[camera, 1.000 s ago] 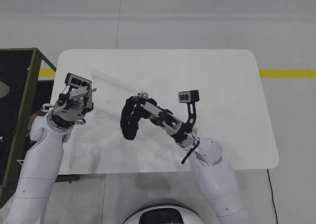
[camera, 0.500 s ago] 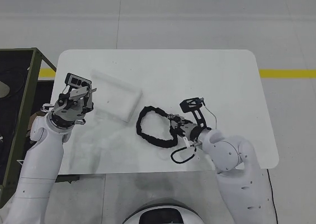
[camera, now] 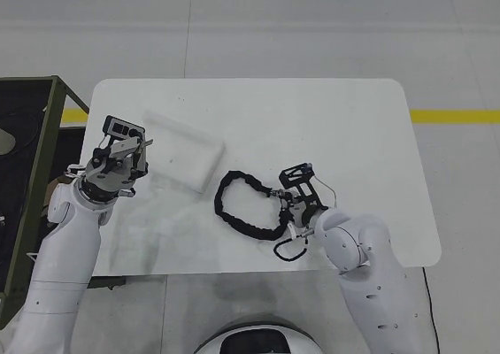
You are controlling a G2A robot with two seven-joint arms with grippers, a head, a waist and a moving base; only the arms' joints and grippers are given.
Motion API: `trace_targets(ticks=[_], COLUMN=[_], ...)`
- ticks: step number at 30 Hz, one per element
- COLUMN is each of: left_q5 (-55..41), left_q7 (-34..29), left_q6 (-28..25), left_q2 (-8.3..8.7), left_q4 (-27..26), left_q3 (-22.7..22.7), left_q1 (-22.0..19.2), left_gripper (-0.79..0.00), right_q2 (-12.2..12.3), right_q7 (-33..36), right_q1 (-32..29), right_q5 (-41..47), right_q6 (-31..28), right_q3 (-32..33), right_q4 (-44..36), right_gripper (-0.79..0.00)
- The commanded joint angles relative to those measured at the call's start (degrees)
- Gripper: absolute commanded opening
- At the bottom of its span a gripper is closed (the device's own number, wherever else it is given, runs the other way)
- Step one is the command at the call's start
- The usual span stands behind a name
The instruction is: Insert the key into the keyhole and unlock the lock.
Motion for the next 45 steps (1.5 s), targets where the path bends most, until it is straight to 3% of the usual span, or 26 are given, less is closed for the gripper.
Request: trace_targets(ticks=[1, 4, 6, 19, 26, 27, 28, 29, 36, 40, 45], left_q5=[0.0, 0.0, 0.0, 0.0, 0.0, 0.0, 0.0, 0.0, 0.0, 0.0, 0.0], left_q7=[0.0, 0.0, 0.0, 0.0, 0.0, 0.0, 0.0, 0.0, 0.0, 0.0, 0.0], left_q6=[0.0, 0.0, 0.0, 0.0, 0.0, 0.0, 0.0, 0.0, 0.0, 0.0, 0.0], left_q2=[0.0, 0.0, 0.0, 0.0, 0.0, 0.0, 0.0, 0.0, 0.0, 0.0, 0.0], left_q4=[0.0, 0.0, 0.0, 0.0, 0.0, 0.0, 0.0, 0.0, 0.0, 0.0, 0.0], left_q3=[0.0, 0.0, 0.0, 0.0, 0.0, 0.0, 0.0, 0.0, 0.0, 0.0, 0.0], left_q1=[0.0, 0.0, 0.0, 0.0, 0.0, 0.0, 0.0, 0.0, 0.0, 0.0, 0.0], left_gripper=[-0.785, -0.785, -0.785, -0.785, -0.785, -0.785, -0.785, -0.785, -0.785, -0.785, -0.785], right_q2=[-0.01, 0.02, 0.12, 0.43, 0.29, 0.28, 0.27, 0.26, 0.65, 1.2, 1.2], right_q7=[-0.28, -1.05, -1.11, 0.26, -0.03, 0.09, 0.14, 0.15, 0.87, -2.0, -2.0], right_q1=[0.28, 0.64, 0.77, 2.49, 4.22, 4.47, 4.67, 4.8, 4.8, 4.7, 4.7], right_q5=[0.4, 2.53, 1.84, 0.95, -0.29, -0.8, -1.17, -1.26, -4.79, -11.38, -11.38], right_q6=[0.96, 1.35, 1.95, 3.95, 5.22, 5.55, 5.85, 6.08, 5.78, 2.49, 2.49], right_q3=[-0.31, -0.26, -0.3, -2.48, -4.76, -4.94, -5.12, -5.22, -4.43, -4.42, -4.42], right_q4=[0.86, 1.69, 1.75, 3.01, 5.13, 5.46, 5.68, 5.82, 4.14, 0.49, 0.49], right_gripper=[-0.785, -0.785, -0.557, -0.493, -0.533, -0.597, -0.767, -0.785, -0.785, -0.785, -0.785])
